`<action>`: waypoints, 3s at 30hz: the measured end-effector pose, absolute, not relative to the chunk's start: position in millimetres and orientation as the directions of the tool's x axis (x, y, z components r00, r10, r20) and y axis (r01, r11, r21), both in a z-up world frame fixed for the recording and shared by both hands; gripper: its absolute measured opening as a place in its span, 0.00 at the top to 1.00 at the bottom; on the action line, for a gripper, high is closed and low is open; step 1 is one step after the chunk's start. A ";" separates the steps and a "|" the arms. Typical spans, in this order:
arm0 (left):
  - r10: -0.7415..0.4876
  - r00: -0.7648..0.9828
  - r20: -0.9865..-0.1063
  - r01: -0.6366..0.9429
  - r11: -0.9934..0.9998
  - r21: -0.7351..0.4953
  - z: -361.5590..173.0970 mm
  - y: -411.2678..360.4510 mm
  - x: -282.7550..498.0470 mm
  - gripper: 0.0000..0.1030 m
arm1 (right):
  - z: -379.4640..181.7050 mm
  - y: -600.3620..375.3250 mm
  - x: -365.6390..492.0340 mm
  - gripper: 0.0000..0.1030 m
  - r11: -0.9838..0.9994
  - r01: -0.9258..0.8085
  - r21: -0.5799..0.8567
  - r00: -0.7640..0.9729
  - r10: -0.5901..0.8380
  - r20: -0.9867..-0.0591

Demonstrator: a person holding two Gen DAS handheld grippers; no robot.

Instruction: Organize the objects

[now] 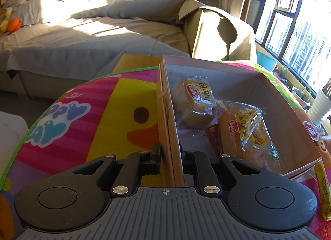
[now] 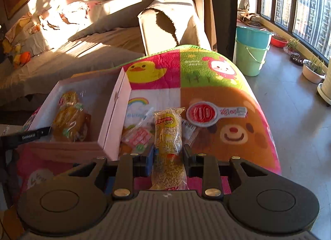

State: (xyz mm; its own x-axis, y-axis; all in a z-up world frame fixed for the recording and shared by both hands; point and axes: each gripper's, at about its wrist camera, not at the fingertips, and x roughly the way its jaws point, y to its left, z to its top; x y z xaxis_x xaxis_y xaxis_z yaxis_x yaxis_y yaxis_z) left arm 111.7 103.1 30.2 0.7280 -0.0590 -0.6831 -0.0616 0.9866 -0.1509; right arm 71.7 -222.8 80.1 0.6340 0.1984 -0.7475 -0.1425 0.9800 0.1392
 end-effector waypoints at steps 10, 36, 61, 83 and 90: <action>-0.060 0.728 -0.683 -0.060 0.987 -0.150 30.2 102.8 111.7 0.85 | 42.0 -176.6 37.0 0.69 0.968 -0.203 0.150 0.565 0.241 -0.789; -0.060 0.734 -0.677 -0.062 0.986 -0.155 29.0 105.0 108.5 0.85 | 97.4 -197.1 21.7 0.80 0.960 -0.242 0.143 0.568 0.260 -0.781; -0.083 0.731 -0.677 -0.049 0.984 -0.173 27.8 108.7 107.8 0.84 | 99.1 -113.0 137.4 0.80 0.948 -0.305 0.088 0.650 0.275 -0.709; -0.066 0.732 -0.679 -0.061 0.985 -0.161 29.2 106.9 110.4 0.85 | 78.5 -127.4 66.2 0.43 0.888 -0.446 -0.110 0.694 0.266 -0.669; -0.054 0.730 -0.682 -0.074 0.985 -0.157 29.5 105.1 114.3 0.86 | 56.9 -147.2 50.3 0.43 0.914 -0.401 -0.060 0.640 0.233 -0.732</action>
State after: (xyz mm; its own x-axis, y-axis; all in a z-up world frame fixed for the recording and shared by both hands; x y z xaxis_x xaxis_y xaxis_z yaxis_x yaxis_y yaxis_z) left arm 114.3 105.1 29.5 0.7297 -0.0537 -0.6817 -0.0744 0.9848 -0.1572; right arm 50.3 -147.2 56.9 0.6404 0.2328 -0.7319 -0.4012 0.9140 -0.0603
